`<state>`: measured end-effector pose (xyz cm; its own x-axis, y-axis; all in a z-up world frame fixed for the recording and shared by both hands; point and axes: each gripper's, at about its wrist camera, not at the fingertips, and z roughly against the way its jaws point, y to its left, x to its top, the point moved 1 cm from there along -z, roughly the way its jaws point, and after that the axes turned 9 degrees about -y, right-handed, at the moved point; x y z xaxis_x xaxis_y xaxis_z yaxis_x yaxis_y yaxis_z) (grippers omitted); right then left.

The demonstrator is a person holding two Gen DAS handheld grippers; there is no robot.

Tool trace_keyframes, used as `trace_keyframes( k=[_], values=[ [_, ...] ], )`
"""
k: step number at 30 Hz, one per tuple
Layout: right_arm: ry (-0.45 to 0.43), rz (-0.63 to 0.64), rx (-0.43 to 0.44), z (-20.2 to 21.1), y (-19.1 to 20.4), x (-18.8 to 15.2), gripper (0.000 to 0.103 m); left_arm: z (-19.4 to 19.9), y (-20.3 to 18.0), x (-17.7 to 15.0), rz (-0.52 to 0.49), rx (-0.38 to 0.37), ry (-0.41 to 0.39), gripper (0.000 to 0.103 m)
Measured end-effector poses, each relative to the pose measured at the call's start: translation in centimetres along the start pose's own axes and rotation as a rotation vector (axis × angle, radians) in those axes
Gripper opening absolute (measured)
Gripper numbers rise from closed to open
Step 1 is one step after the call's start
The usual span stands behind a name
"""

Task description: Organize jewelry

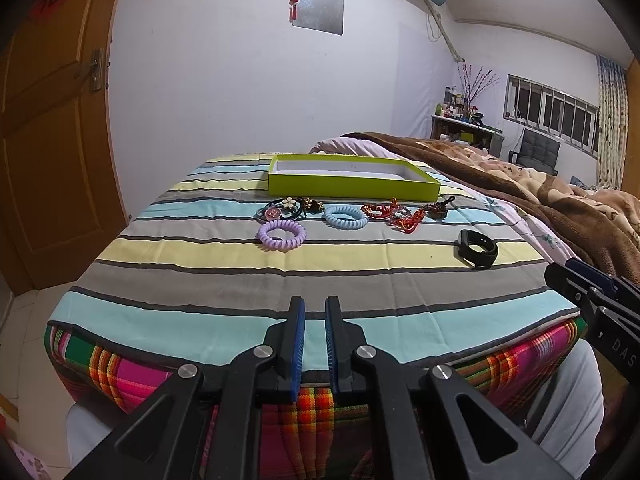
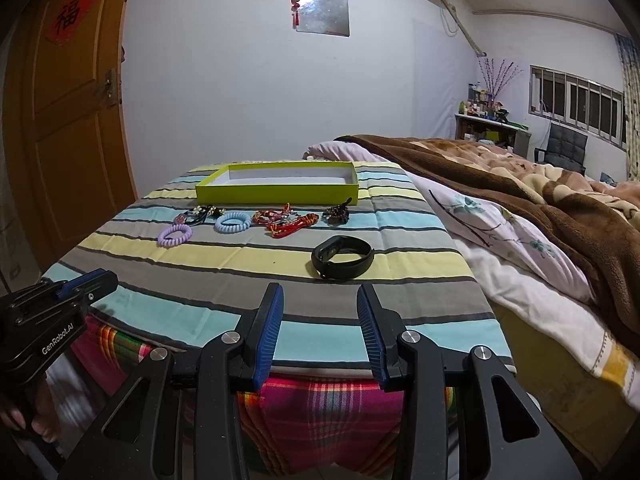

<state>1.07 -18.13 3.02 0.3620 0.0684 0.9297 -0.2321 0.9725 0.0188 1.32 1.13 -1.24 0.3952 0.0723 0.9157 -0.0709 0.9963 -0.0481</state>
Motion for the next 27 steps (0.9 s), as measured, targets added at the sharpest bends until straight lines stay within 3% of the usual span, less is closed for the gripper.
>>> trace_keyframes(
  k=[27],
  values=[
    [0.002,-0.001,-0.001,-0.2,-0.06,0.07,0.039,-0.33,-0.11,-0.2,-0.002,0.001,0.013,0.009]
  ],
)
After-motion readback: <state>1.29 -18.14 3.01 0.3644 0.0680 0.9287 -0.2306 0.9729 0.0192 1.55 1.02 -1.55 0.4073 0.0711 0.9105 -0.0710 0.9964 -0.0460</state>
